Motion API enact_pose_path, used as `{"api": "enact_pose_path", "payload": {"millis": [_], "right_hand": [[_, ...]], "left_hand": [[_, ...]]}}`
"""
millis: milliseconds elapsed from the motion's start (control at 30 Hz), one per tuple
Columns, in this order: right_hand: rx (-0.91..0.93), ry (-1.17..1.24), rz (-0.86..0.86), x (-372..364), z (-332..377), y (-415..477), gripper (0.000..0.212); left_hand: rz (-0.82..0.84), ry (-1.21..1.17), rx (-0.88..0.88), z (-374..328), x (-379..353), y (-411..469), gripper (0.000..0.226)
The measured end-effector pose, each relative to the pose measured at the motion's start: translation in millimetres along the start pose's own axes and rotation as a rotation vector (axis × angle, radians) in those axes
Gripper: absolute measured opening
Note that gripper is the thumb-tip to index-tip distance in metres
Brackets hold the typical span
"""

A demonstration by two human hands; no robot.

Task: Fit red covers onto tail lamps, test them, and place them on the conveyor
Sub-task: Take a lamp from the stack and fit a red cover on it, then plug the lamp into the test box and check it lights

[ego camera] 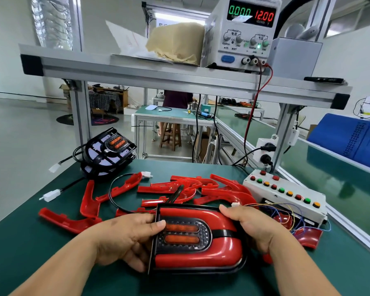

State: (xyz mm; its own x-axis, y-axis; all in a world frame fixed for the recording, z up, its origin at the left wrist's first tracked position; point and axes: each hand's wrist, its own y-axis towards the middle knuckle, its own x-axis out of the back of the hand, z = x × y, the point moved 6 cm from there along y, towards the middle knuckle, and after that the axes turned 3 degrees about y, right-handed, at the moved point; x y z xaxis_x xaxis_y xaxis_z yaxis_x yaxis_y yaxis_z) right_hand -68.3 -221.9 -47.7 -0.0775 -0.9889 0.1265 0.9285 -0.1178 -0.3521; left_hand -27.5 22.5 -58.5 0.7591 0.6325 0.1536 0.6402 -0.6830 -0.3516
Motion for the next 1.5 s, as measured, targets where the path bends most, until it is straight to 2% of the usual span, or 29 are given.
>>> {"api": "enact_pose_path", "payload": {"millis": [167, 267, 367, 400, 500, 567, 633, 700, 800, 867, 967, 1033, 1133, 1267, 1333, 1367, 1400, 1433, 1500], "right_hand": [[-0.036, -0.298, -0.047, 5, 7, -6, 0.043], [0.009, -0.611, -0.079, 6, 18, -8, 0.050], [0.106, -0.639, -0.117, 12, 18, -3, 0.052], [0.177, -0.616, -0.165, 14, 21, -1, 0.046], [0.387, -0.684, -0.478, 33, 30, 4, 0.021], [0.399, -0.796, -0.598, 41, 29, 11, 0.024], [0.338, -0.895, -0.612, 45, 20, 22, 0.030], [0.249, -0.971, -0.610, 50, 12, 29, 0.028], [0.184, -1.030, -0.620, 52, 8, 34, 0.025], [0.162, -1.056, -0.626, 53, 7, 37, 0.023], [0.148, -1.077, -0.654, 52, 9, 38, 0.020], [0.180, -1.030, -0.679, 53, 11, 35, 0.017], [0.247, -0.907, -0.712, 52, 13, 27, 0.013], [0.347, -0.848, -0.704, 45, 17, 21, 0.005], [0.392, -0.808, -0.678, 40, 19, 22, 0.006], [0.404, -0.779, -0.666, 39, 19, 22, 0.010], [0.408, -0.761, -0.662, 38, 19, 23, 0.016], [0.405, -0.764, -0.664, 39, 20, 23, 0.022], [0.409, -0.798, -0.673, 40, 20, 24, 0.025]], "left_hand": [[0.019, 0.061, 0.024, 3, 2, 1, 0.027], [0.015, 0.052, 0.021, 3, 1, 2, 0.038], [0.011, 0.064, 0.024, 2, -1, 2, 0.044], [0.014, 0.068, 0.029, 2, -1, 2, 0.042], [0.034, 0.125, 0.060, 1, -3, -1, 0.038], [0.015, 0.179, 0.081, -2, 1, -6, 0.048], [-0.073, 0.163, 0.071, -7, 14, -12, 0.057], [-0.238, 0.037, -0.002, -16, 36, -14, 0.055], [-0.590, -0.160, -0.133, -25, 79, -9, 0.026], [-0.834, -0.153, -0.148, -24, 106, -1, 0.014], [-1.069, -0.002, -0.108, -18, 137, 12, 0.023], [-1.165, 0.288, -0.007, -18, 144, 17, 0.029], [-1.123, 0.696, 0.156, -20, 142, 27, 0.024], [-1.037, 0.798, 0.320, -8, 147, 38, 0.038], [-1.075, 0.745, 0.312, -8, 152, 37, 0.027], [-1.118, 0.645, 0.275, -8, 154, 35, 0.025], [-1.147, 0.482, 0.204, -10, 156, 35, 0.025], [-1.151, 0.219, 0.088, -12, 155, 37, 0.027], [-1.045, -0.295, -0.114, -25, 146, 41, 0.036]]}}
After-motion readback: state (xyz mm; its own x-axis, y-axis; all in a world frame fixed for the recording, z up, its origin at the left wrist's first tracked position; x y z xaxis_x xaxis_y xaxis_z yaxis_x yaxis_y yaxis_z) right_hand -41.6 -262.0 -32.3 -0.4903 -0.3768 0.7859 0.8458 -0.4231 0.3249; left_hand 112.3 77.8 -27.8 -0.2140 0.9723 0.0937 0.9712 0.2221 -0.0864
